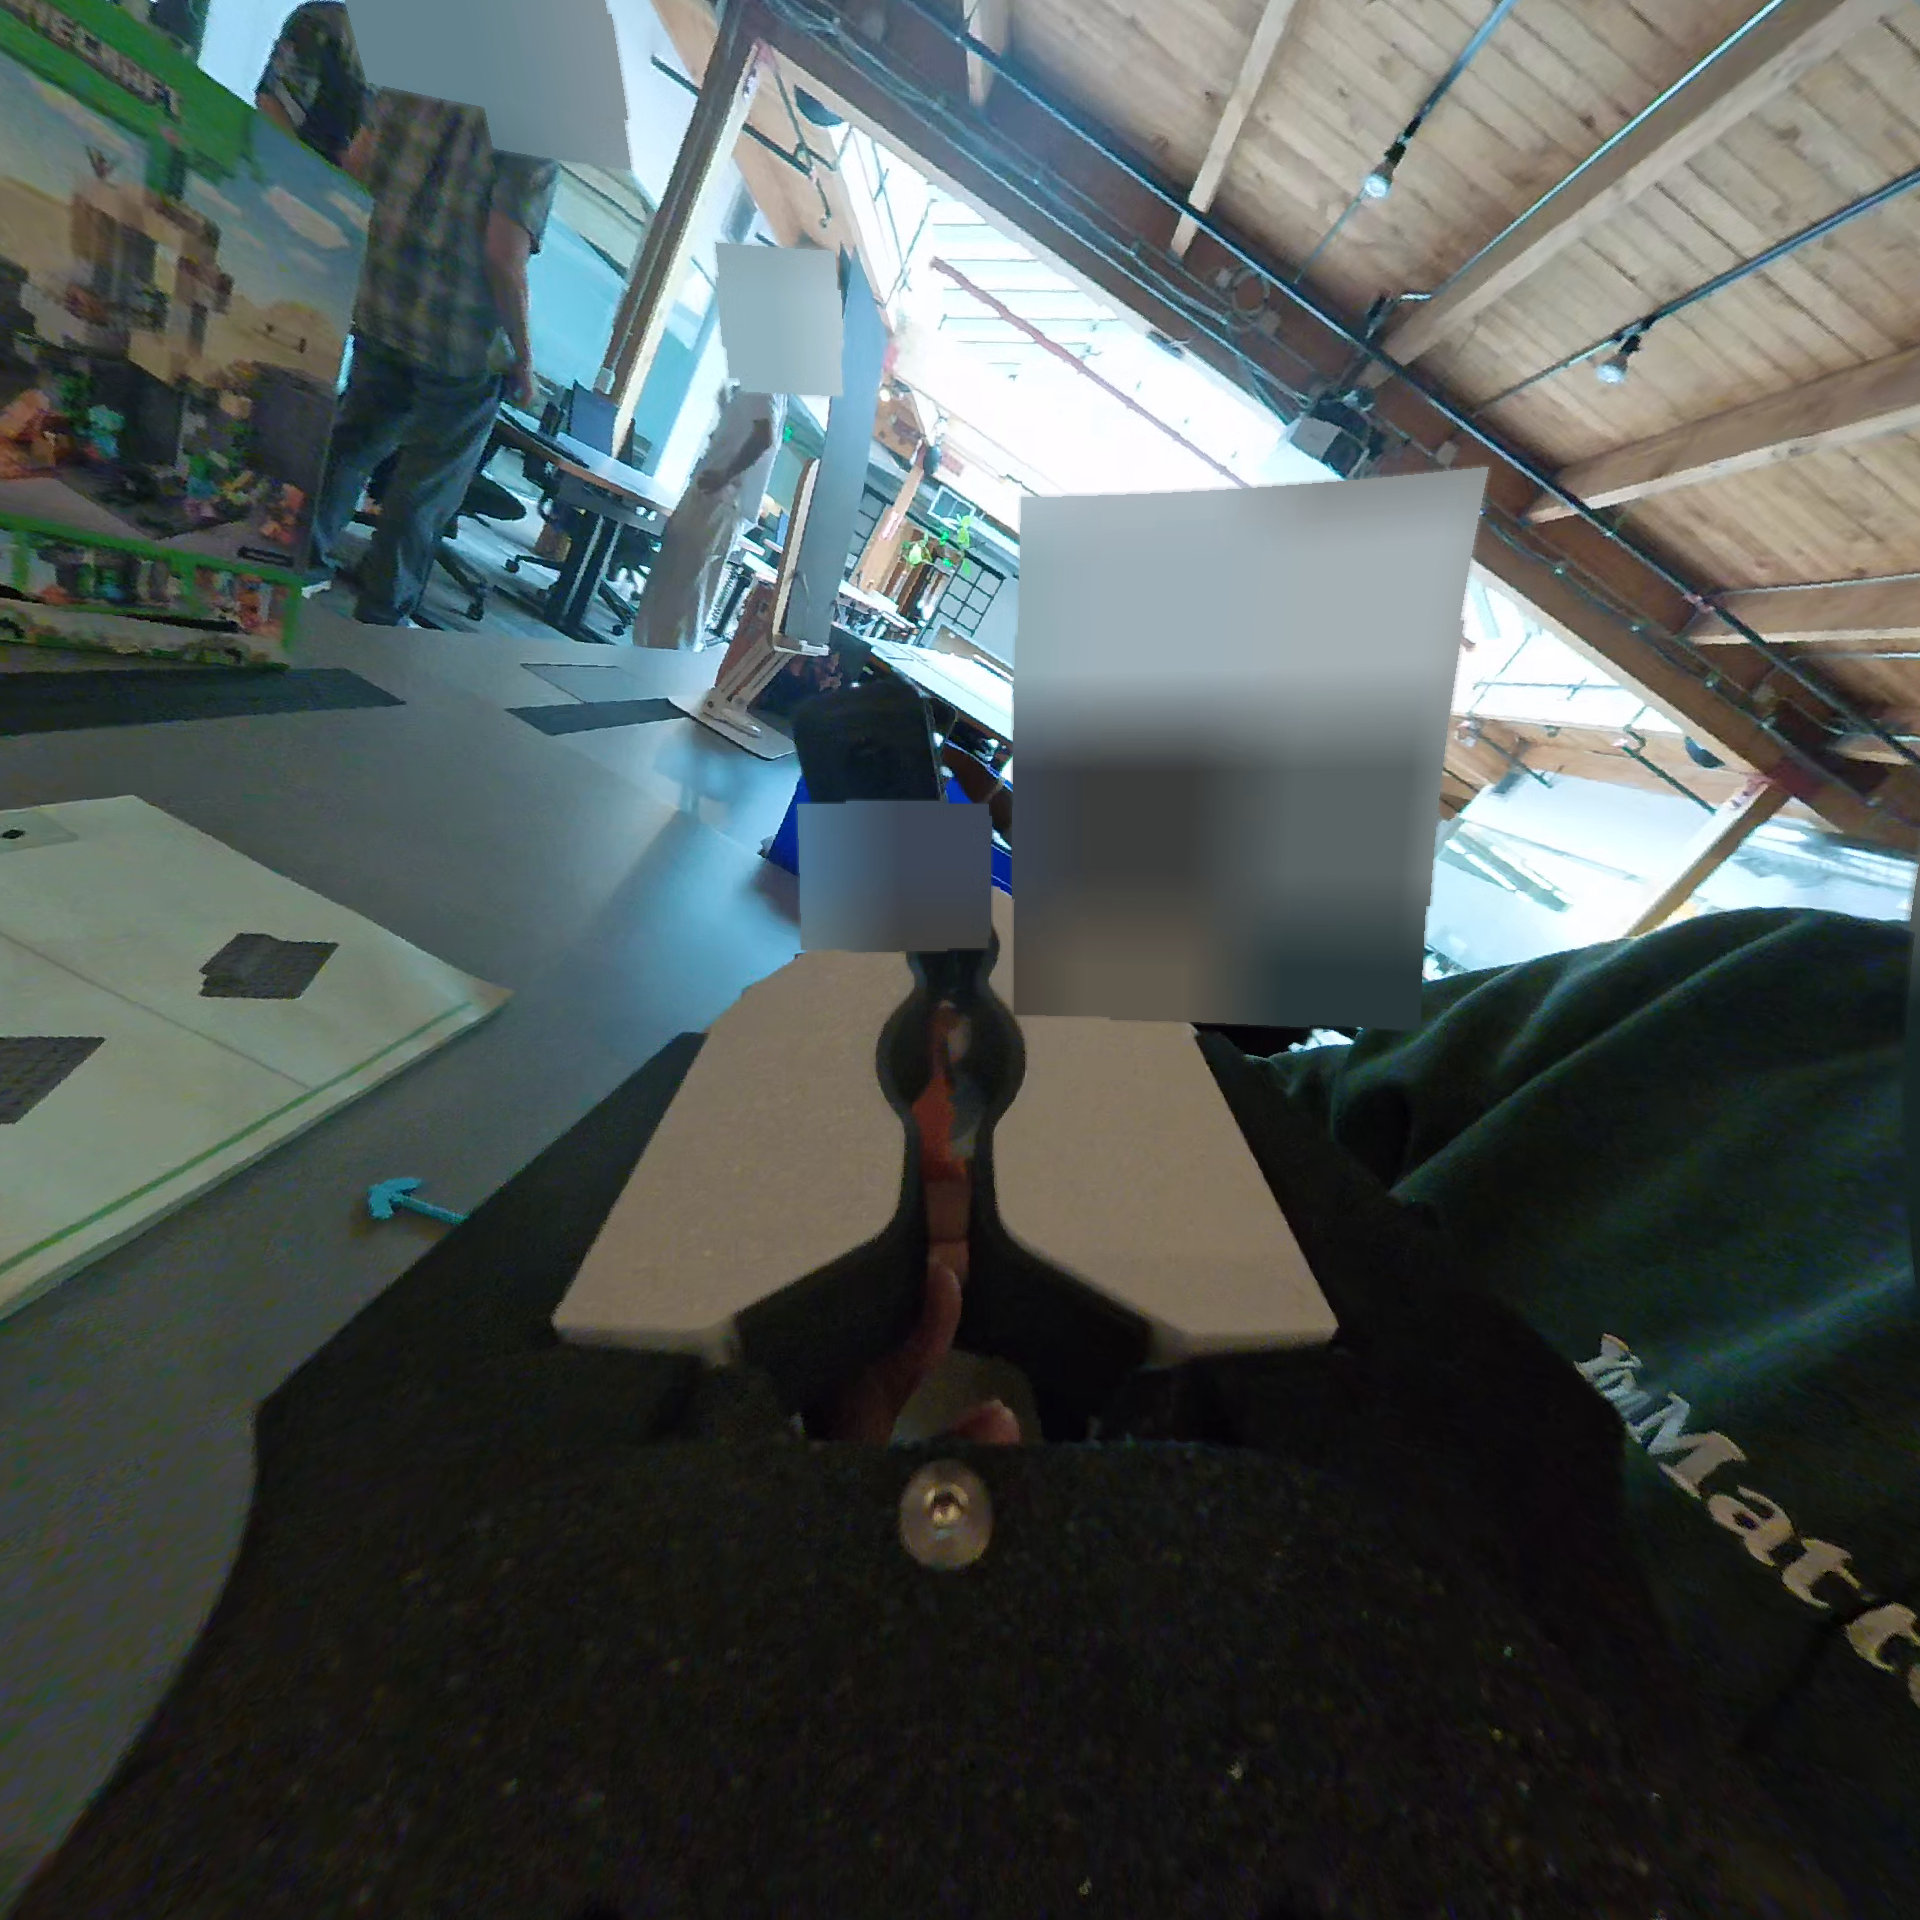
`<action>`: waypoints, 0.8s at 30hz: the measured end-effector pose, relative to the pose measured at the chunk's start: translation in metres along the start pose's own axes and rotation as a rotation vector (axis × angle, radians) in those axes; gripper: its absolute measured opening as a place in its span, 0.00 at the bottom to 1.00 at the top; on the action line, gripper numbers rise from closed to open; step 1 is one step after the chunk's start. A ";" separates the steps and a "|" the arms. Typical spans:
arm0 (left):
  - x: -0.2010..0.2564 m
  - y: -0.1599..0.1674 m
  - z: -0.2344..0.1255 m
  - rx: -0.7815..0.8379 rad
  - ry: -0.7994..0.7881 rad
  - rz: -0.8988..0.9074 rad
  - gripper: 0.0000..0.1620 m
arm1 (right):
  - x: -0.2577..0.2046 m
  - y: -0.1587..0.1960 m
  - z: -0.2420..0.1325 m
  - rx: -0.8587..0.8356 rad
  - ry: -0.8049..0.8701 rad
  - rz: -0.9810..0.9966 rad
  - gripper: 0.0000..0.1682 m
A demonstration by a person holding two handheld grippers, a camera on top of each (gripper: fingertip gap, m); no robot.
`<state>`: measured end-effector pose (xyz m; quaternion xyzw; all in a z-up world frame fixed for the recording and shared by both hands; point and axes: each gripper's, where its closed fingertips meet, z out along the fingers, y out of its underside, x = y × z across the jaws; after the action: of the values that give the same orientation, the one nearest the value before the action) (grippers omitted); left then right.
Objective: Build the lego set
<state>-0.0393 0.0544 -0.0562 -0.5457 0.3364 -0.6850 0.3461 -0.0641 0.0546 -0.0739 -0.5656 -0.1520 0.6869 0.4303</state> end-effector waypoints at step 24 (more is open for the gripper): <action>-0.008 0.029 -0.008 -0.126 0.093 -0.095 0.01 | 0.012 0.020 -0.020 -0.369 -0.037 0.095 0.12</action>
<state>-0.0422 0.0463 -0.0862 -0.5493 0.3684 -0.7028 0.2621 -0.0545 0.0465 -0.1017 -0.6289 -0.2562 0.6772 0.2833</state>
